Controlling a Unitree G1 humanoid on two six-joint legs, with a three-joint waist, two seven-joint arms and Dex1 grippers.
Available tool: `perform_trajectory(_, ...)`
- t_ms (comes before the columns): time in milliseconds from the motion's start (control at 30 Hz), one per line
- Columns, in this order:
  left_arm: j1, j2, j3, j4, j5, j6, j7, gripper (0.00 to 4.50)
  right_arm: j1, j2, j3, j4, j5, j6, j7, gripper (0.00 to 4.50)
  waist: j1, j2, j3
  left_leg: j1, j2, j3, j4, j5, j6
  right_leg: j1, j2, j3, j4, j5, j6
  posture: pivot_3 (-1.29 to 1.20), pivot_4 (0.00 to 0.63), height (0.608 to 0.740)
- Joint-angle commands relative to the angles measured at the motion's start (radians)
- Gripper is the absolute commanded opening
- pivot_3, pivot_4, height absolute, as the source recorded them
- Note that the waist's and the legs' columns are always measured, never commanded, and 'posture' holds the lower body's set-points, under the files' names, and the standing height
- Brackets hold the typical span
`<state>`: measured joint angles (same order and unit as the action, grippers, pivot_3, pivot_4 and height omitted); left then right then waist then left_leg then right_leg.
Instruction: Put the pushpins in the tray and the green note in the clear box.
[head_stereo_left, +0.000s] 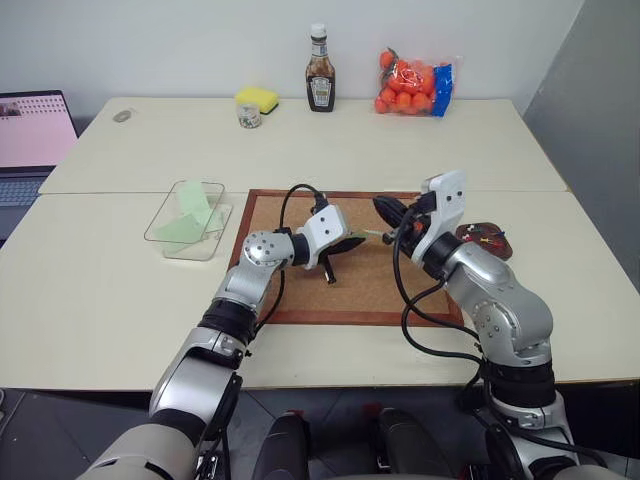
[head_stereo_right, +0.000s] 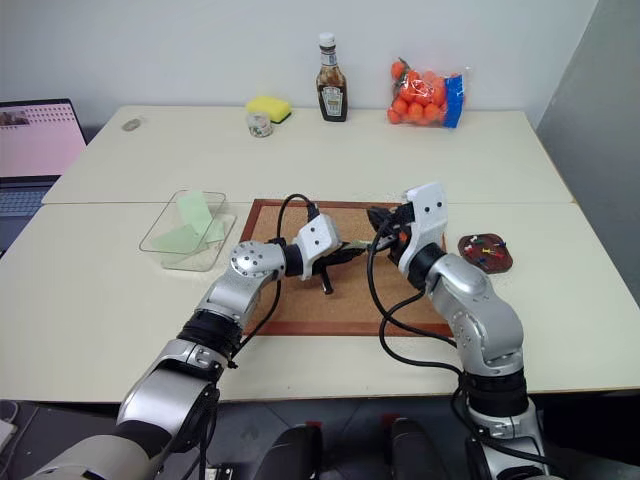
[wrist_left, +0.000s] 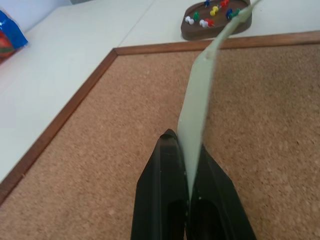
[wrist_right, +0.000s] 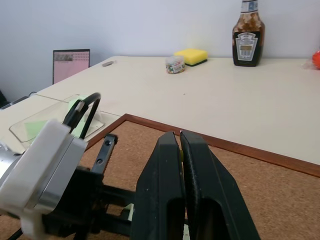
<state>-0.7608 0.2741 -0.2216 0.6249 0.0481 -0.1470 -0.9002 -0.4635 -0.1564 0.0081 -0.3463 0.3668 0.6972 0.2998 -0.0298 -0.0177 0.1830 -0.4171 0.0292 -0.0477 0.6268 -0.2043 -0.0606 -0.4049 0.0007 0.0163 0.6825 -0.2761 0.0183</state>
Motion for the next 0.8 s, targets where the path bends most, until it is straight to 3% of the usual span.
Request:
perform_trajectory(33, -0.001, 0.004, -0.002, -0.045, 0.004, -0.018, 0.013, 0.04, -0.009, -0.014, -0.035, -0.05, 0.014, -0.018, -0.008, 0.0, 0.0, 0.0, 0.0, 0.0, 0.0, 0.0, 0.0, 0.0, 0.0, 0.0, 0.0, 0.0, 0.0, 0.0, 0.0, 0.0, 0.15, 0.74)
perform_trajectory(367, 0.056, 0.047, 0.028, -0.207, -0.043, 0.086, 0.012, 0.04, 0.125, -0.21, -0.181, -0.054, -0.042, -0.031, -0.021, 0.0, 0.001, 0.0, 0.0, 0.0, 0.0, 0.0, 0.0, 0.0, 0.0, 0.0, 0.0, 0.0, 0.0, 0.0, 0.0, 0.0, 0.15, 0.74)
perform_trajectory(567, 0.084, 0.058, 0.031, -0.307, -0.055, 0.149, 0.017, 0.04, 0.132, -0.325, -0.2, 0.201, -0.172, -0.131, -0.046, 0.0, 0.0, 0.0, 0.0, 0.0, 0.0, 0.001, 0.0, 0.0, 0.0, 0.0, 0.0, 0.001, 0.0, 0.0, 0.0, 0.0, 0.15, 0.74)
perform_trajectory(800, 0.087, 0.054, 0.029, -0.318, -0.054, 0.168, 0.036, 0.04, 0.082, -0.34, -0.182, 0.378, -0.21, -0.222, -0.017, 0.0, -0.004, 0.0, 0.0, 0.001, 0.0, 0.002, 0.0, 0.0, 0.0, 0.0, 0.001, 0.001, 0.0, 0.0, 0.0, 0.0, 0.15, 0.74)
